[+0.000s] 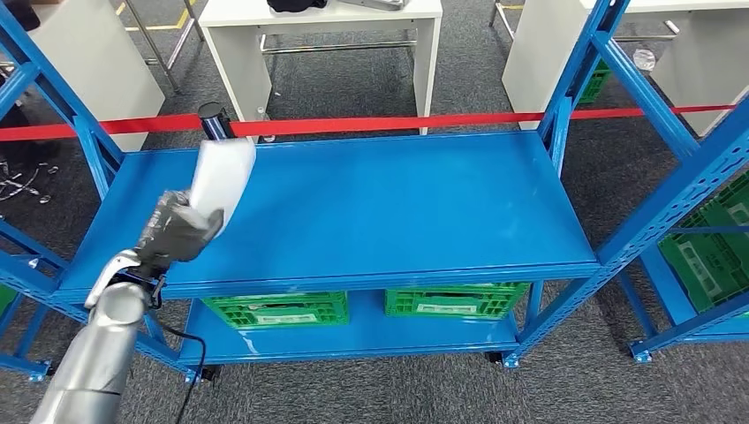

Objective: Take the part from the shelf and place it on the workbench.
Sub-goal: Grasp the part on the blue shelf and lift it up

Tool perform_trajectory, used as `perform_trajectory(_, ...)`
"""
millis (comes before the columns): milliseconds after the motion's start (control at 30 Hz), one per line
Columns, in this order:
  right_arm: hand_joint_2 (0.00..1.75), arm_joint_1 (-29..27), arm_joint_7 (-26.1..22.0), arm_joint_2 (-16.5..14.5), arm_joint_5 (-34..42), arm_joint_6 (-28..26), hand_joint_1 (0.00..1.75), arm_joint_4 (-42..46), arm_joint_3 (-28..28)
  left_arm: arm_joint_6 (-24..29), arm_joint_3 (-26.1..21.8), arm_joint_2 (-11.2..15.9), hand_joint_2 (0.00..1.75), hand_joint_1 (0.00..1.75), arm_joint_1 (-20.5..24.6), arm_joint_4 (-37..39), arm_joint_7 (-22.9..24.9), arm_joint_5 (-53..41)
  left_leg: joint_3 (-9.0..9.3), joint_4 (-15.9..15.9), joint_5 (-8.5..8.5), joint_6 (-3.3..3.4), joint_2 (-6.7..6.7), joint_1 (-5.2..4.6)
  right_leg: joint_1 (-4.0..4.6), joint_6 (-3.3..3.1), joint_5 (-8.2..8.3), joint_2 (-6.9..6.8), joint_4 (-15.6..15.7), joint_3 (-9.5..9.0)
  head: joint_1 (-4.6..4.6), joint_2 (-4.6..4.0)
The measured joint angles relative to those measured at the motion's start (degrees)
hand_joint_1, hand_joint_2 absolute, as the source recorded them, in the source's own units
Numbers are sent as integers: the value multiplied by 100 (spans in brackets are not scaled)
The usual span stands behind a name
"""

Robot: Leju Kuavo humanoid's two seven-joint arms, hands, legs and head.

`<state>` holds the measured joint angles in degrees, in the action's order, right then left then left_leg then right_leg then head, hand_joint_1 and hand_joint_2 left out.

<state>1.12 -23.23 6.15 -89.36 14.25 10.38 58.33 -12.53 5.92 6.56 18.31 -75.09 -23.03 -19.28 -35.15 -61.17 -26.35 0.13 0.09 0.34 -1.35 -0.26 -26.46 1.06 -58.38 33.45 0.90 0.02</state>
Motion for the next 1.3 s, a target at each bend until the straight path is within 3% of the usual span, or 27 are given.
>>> perform_trajectory(33, 0, 0, 2, -1, -16, 4, 0, 0, -8, -447, -57, -76, 175, 173, -97, -372, -176, 1035, 99, 207, 45, 24, -4, -16, 10, 15, 1, 3, 1, 13, 1, 0)
perform_trajectory(100, 0, 4, 9, -4, -40, 22, 0, 0, -45, -1343, -43, -209, 175, 173, -282, -1088, -463, 2846, 134, 301, 29, 55, -6, -48, 14, 70, 15, 3, 19, 36, 2, 0)
perform_trajectory(200, 0, 35, 40, -11, -62, 33, 0, 0, -150, -2291, 248, -400, 175, 173, -451, -2133, -721, 4162, 210, 446, 107, 152, -5, -19, 5, 130, -94, -27, -138, 114, -8, 0)
perform_trajectory(300, 0, 69, 101, -13, -45, 28, 0, 0, -222, -2629, 767, -546, 175, 173, -471, -2846, -679, 4704, 228, 497, 160, 223, -11, -40, 4, 81, -551, -48, -1156, 564, -19, 0)
perform_trajectory(367, 0, 68, 127, -16, -20, 23, 0, 0, -244, -2687, 1117, -621, 175, 173, -474, -3070, -602, 4964, 211, 491, 180, 242, -17, -61, -1, 107, -708, -49, -1634, 770, -19, 0)
perform_trajectory(400, 0, 68, 136, -19, -10, 21, 0, 0, -248, -2699, 1265, -644, 175, 173, -471, -3128, -577, 5052, 200, 483, 188, 242, -17, -66, -4, 149, -659, -51, -1553, 717, -19, 0)
perform_trajectory(467, 0, 68, 162, -19, 2, 20, 0, 3, -251, -2704, 1500, -672, 175, 173, -442, -3199, -547, 5180, 166, 436, 194, 229, -15, -68, -14, 252, -402, -66, -853, 330, -18, 0)
perform_trajectory(500, 0, 74, 186, -19, 7, 20, 0, 5, -254, -2704, 1636, -688, 175, 173, -408, -3223, -540, 5234, 133, 391, 189, 214, -16, -80, -10, 272, -281, -73, -464, 119, -16, 0)
perform_trajectory(567, 0, 89, 238, -19, 15, 22, 0, 11, -261, -2703, 1895, -718, 175, 173, -328, -3243, -537, 5283, 59, 298, 184, 172, -18, -102, -2, 227, -140, -75, -36, -103, -10, 0)
perform_trajectory(667, 0, 94, 295, -31, 21, 31, 0, 13, -268, -2700, 2190, -731, 175, 173, -287, -3243, -560, 5240, -4, 258, 213, 78, -20, -93, 4, 95, -60, -66, -23, -55, -8, 0)
perform_trajectory(700, 0, 92, 310, -35, 21, 33, 0, 16, -270, -2699, 2242, -730, 175, 173, -279, -3243, -569, 5220, -36, 202, 145, 40, -20, -82, -6, 52, -25, -69, -19, -29, 1, 0)
perform_trajectory(767, 0, 94, 331, -41, 22, 36, 0, 22, -274, -2695, 2301, -726, 175, 173, -256, -3242, -576, 5141, -187, -209, -227, -36, -18, -48, -24, -8, 46, -77, -12, 42, 22, 0)
perform_trajectory(833, 0, 90, 353, -45, 32, 38, 0, 27, -274, -2676, 2367, -712, 175, 173, -245, -3231, -575, 4911, -418, -953, -699, -86, -15, -18, -14, -27, 123, -82, -15, 142, 36, 0)
perform_trajectory(867, 0, 83, 366, -48, 40, 39, 0, 28, -274, -2660, 2409, -697, 175, 173, -247, -3216, -573, 4764, -466, -1214, -830, -92, -15, -11, -7, -25, 164, -84, -17, 198, 35, 0)
perform_trajectory(900, 0, 76, 380, -49, 48, 40, 0, 30, -273, -2643, 2452, -679, 175, 173, -248, -3196, -571, 4636, -410, -1265, -855, -86, -15, -10, 0, -22, 207, -85, -18, 252, 36, 0)
perform_trajectory(933, 0, 69, 392, -49, 56, 40, 0, 33, -273, -2627, 2491, -660, 175, 173, -247, -3177, -569, 4546, -224, -1064, -781, -66, -15, -14, 9, -18, 249, -85, -17, 301, 36, 0)
perform_trajectory(1000, 0, 59, 408, -52, 70, 45, 0, 42, -273, -2604, 2545, -638, 175, 173, -235, -3157, -567, 4463, 368, -229, -567, 13, -14, -38, 22, -5, 338, -77, -10, 372, 33, 0)
perform_trajectory(1067, 0, 46, 414, -59, 93, 67, 0, 63, -272, -2583, 2604, -616, 175, 173, -214, -3150, -567, 4420, 684, 323, -441, 98, -13, -85, 18, 45, 429, -77, 20, 395, 31, 0)
perform_trajectory(1167, 0, 20, 420, -71, 127, 159, 0, 114, -269, -2494, 2747, -550, 175, 173, -184, -3142, -538, 4386, 636, 455, -286, 201, -10, -123, -4, 160, 567, -89, 116, 392, 49, 0)
perform_trajectory(1200, 0, 8, 420, -78, 133, 200, 0, 132, -268, -2445, 2806, -531, 175, 173, -168, -3139, -520, 4372, 624, 521, -190, 235, -5, -113, 0, 169, 545, -91, 116, 416, 45, 0)
perform_trajectory(1233, 0, -5, 419, -84, 136, 237, 0, 147, -267, -2396, 2865, -516, 175, 173, -145, -3134, -504, 4355, 591, 588, -80, 273, 0, -98, 6, 148, 427, -93, 29, 468, 40, 0)
perform_trajectory(1300, 0, -23, 407, -85, 138, 302, 0, 184, -265, -2304, 2981, -477, 175, 173, -103, -3111, -478, 4331, 467, 657, 113, 305, 7, -90, 8, 70, -64, -95, -496, 647, 23, 0)
